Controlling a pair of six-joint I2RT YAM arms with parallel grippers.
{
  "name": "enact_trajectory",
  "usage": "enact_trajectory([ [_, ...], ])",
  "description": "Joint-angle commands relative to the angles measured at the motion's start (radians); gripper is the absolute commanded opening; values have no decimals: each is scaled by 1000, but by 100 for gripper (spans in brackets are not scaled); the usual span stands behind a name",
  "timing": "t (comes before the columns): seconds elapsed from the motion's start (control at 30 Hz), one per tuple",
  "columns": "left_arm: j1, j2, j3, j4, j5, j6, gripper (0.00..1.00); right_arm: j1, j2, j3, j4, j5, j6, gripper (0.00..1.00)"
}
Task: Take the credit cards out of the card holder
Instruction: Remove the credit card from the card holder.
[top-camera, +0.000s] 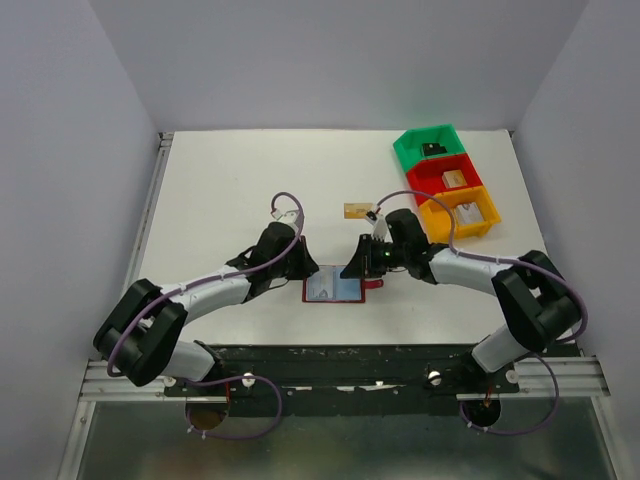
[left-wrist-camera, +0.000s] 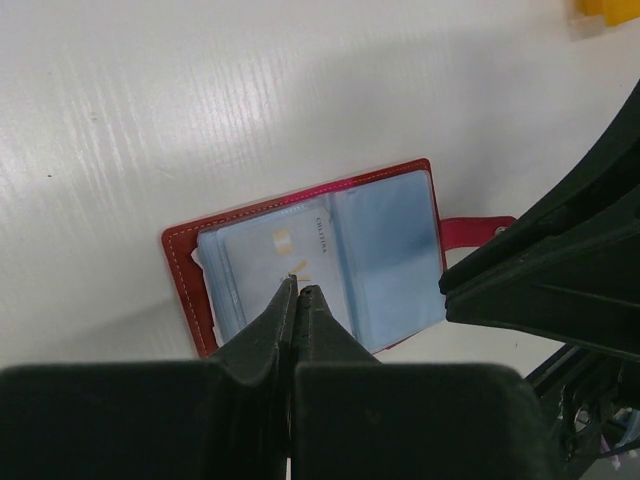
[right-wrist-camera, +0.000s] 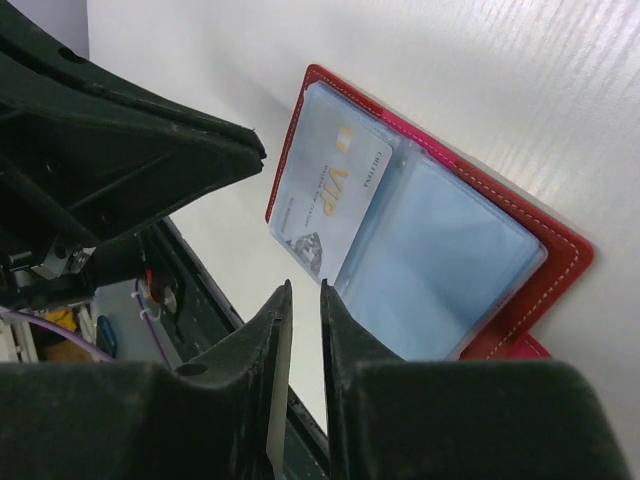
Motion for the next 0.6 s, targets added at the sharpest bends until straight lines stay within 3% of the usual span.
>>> enact_trajectory([
  [0.0, 4, 27, 5, -46, -42, 1, 0, 13, 76, 17, 113, -95, 63, 25],
  [0.57, 3, 7, -47, -72, -93, -13, 0, 44, 258, 98, 127, -120, 105, 24],
])
